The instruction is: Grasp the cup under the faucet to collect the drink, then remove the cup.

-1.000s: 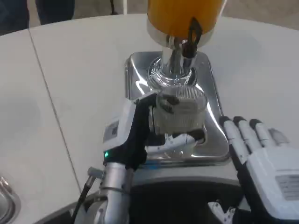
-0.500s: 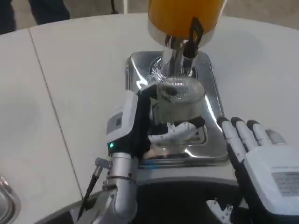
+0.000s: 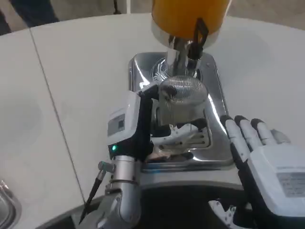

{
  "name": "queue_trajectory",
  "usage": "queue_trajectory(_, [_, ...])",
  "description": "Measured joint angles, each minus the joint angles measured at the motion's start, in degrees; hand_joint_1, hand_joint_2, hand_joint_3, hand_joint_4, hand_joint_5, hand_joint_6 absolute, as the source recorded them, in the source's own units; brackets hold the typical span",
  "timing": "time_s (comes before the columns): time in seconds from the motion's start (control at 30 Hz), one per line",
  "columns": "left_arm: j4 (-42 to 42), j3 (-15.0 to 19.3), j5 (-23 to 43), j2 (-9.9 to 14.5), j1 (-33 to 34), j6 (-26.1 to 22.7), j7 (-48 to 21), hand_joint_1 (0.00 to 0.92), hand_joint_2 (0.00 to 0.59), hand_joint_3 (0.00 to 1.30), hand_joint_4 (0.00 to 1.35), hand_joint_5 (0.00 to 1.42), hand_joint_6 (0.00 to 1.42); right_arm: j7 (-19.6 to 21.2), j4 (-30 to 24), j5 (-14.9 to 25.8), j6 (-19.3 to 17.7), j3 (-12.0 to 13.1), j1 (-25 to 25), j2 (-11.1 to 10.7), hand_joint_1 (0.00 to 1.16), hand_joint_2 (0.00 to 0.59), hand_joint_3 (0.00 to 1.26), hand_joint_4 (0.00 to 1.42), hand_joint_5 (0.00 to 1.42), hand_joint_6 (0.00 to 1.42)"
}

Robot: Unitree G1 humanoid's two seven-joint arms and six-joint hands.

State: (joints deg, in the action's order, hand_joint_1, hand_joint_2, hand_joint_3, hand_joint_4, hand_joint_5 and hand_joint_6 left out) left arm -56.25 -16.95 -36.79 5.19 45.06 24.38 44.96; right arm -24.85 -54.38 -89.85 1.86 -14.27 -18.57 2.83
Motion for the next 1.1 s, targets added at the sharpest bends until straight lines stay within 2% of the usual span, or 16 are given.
queue_trajectory(0.07, [-0.06,-0.27,0.04,0.04,0.02,-0.08,0.07,0.521,0.013,0.80,0.89,1.18,1.30,0.00,0.04,0.11,0.26,0.00,0.00,-0.02,0.55,0.395,0.00,0.00,0.00,0.06])
queue_trajectory(0.1, [-0.07,-0.53,0.06,0.18,0.10,-0.19,0.06,0.492,0.026,0.69,0.73,1.06,1.19,0.01,0.18,0.17,0.40,0.01,-0.01,-0.03,0.55,0.395,0.00,0.00,0.00,0.06])
queue_trajectory(0.17, [-0.07,-0.86,0.12,0.42,0.21,-0.30,-0.06,0.435,0.043,0.50,0.54,0.94,1.09,0.01,0.37,0.29,0.53,0.00,0.00,-0.03,0.55,0.393,0.00,0.00,0.00,0.06])
queue_trajectory(0.23, [-0.07,-1.21,0.16,0.70,0.26,-0.36,-0.43,0.405,0.055,0.41,0.46,0.90,1.03,0.01,0.65,0.52,0.61,-0.03,0.07,-0.04,0.55,0.393,0.00,0.00,0.00,0.06])
queue_trajectory(0.47, [0.33,-1.90,0.19,1.46,0.27,-0.53,-0.46,0.418,0.067,0.33,0.36,0.86,0.96,0.01,0.73,1.47,0.66,-0.01,0.40,-0.10,0.55,0.392,0.00,0.00,0.00,0.06])
queue_trajectory(0.57, [0.59,-1.88,0.36,1.78,0.22,-0.50,-0.23,0.418,0.067,0.28,0.31,0.81,0.88,0.00,0.73,1.78,0.81,-0.09,0.45,-0.12,0.55,0.392,0.00,0.00,0.00,0.06])
queue_trajectory(0.63, [1.46,-1.67,0.52,2.30,-0.10,-0.27,-0.20,0.402,0.059,0.19,0.21,0.68,0.71,0.00,0.73,2.53,0.80,-0.18,0.65,-0.15,0.55,0.392,0.00,0.00,0.00,0.06])
queue_trajectory(0.7, [3.36,-1.36,0.79,3.32,-1.10,0.43,-0.44,0.344,0.042,0.07,0.05,0.48,0.44,0.01,0.72,3.12,0.79,0.03,1.13,-0.18,0.55,0.392,0.00,0.00,0.00,0.06])
queue_trajectory(0.73, [4.25,-1.26,1.10,3.89,-1.79,0.86,-0.86,0.326,0.037,0.03,0.01,0.42,0.37,0.01,0.72,3.48,0.79,0.19,1.33,-0.18,0.55,0.392,0.00,0.00,0.00,0.06])
queue_trajectory(0.87, [7.45,-1.12,1.80,6.94,-4.47,1.89,-4.63,0.299,0.034,0.00,0.00,0.35,0.30,0.03,0.74,4.49,0.79,0.58,1.95,-0.19,0.55,0.389,0.00,0.00,0.00,0.06])
queue_trajectory(1.0, [11.56,-0.50,2.63,9.19,-6.76,2.15,-7.96,0.297,0.032,0.00,0.00,0.29,0.25,0.26,0.75,5.24,0.65,-0.06,1.99,-0.20,0.55,0.386,0.00,0.00,0.00,0.06])
queue_trajectory(1.1, [15.92,0.77,2.73,11.03,-9.58,1.95,-9.64,0.256,0.024,0.00,0.00,0.20,0.19,0.37,0.26,5.65,0.25,-0.77,1.19,-0.21,0.54,0.385,0.00,0.00,0.00,0.05])
